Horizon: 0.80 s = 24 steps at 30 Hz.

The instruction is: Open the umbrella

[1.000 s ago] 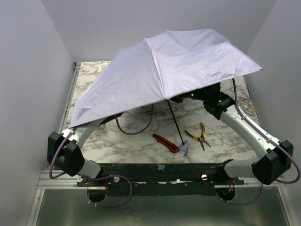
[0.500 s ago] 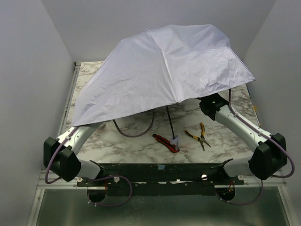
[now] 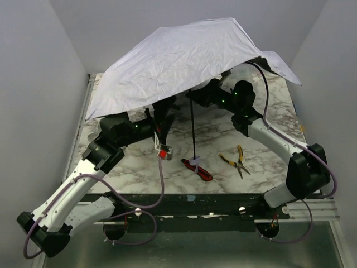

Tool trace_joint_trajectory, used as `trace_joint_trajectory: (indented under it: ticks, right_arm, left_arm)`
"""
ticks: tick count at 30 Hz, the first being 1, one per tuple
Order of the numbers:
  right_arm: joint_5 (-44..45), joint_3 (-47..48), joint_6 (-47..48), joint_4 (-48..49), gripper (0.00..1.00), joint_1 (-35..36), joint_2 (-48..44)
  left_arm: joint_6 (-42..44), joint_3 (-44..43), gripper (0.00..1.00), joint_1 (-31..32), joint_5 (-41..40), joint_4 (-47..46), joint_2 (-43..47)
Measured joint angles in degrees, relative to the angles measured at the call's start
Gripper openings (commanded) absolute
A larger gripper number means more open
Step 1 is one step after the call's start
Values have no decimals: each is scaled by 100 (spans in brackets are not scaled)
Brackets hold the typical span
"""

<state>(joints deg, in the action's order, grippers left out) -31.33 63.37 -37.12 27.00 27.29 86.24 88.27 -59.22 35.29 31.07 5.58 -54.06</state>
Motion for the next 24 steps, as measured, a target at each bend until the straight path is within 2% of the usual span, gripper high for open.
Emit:
trace_joint_trajectory:
  ticks: [4,10,14,20,24]
  right_arm:
    - [-2,-103,-278,450,0,-50,79]
    - [-35,-540,-562,1276,0,-116,282]
    - [-81,-776,-586,1451,0,-142,455]
    - [-243,-1320,-616,1915,1,-149,490]
    - [-273,-1696,-551,2004,11,-149,393]
  left_arm:
    - [-1054,341,99,170,11,833,566]
    - [-3086,879,99,254,-79,1880,1307]
    - [-4009,1097,99,256,-219,2597,1939]
    - [-4238,1451,99,256,-466,3816,2927]
    - [-4186,1617,99,256,-662,4677,3458]
